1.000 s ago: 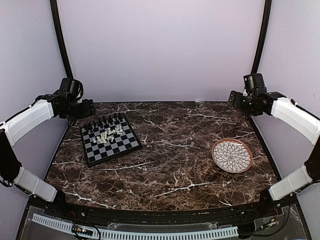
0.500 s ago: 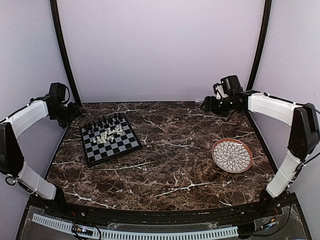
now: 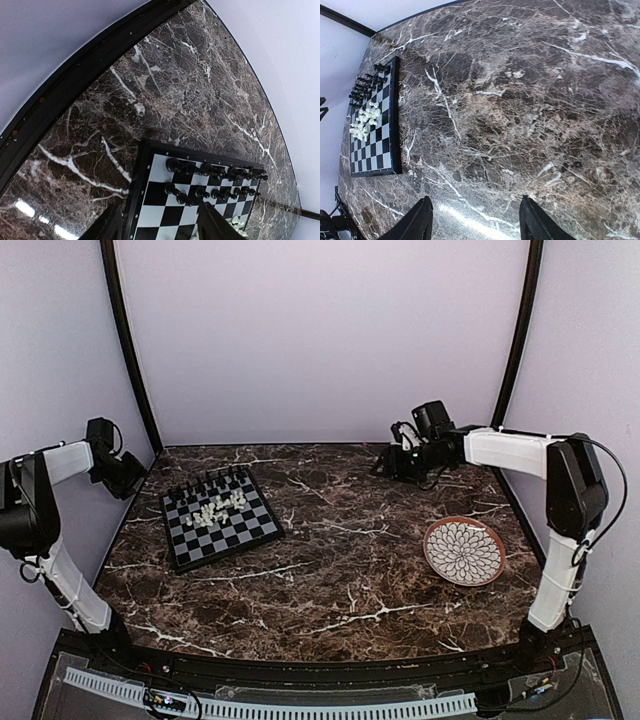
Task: Set up the chess pieces on the board
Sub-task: Move the chessboard to the center of the board.
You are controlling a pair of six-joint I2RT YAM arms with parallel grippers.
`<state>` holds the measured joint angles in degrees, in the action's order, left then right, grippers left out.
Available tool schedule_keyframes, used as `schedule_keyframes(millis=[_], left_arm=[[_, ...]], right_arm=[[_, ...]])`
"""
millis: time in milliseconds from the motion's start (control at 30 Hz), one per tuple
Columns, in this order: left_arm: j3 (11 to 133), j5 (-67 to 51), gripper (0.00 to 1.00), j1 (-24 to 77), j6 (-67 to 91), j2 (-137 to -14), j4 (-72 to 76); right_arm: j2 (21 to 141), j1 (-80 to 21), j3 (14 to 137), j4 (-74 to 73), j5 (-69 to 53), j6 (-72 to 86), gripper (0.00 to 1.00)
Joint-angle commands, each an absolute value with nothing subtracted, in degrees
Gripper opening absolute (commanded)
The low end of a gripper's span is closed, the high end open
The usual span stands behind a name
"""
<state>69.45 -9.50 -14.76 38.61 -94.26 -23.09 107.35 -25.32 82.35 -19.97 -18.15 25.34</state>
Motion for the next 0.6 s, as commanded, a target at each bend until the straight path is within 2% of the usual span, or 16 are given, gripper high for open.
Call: schedule_keyframes(millis=[0,333,567], left_arm=[[73.48,-12.9,0.54,-15.54,37.7,-98.68,-19.69],[80.24,-16.53,0.45,-16.75,36.91,-110.93,-15.56],[87.02,-16.0,0.39,-16.85,36.42,-117.54,-16.27]], right_arm=[[111.38,-27.05,85.52,-17.39,-23.89,25.42,0.58],[122.99,-32.51,96.15,-18.64,-28.74,27.15,0.51],[126.74,-36.23,97.58,-18.27,-30.25,28.3,0.48]])
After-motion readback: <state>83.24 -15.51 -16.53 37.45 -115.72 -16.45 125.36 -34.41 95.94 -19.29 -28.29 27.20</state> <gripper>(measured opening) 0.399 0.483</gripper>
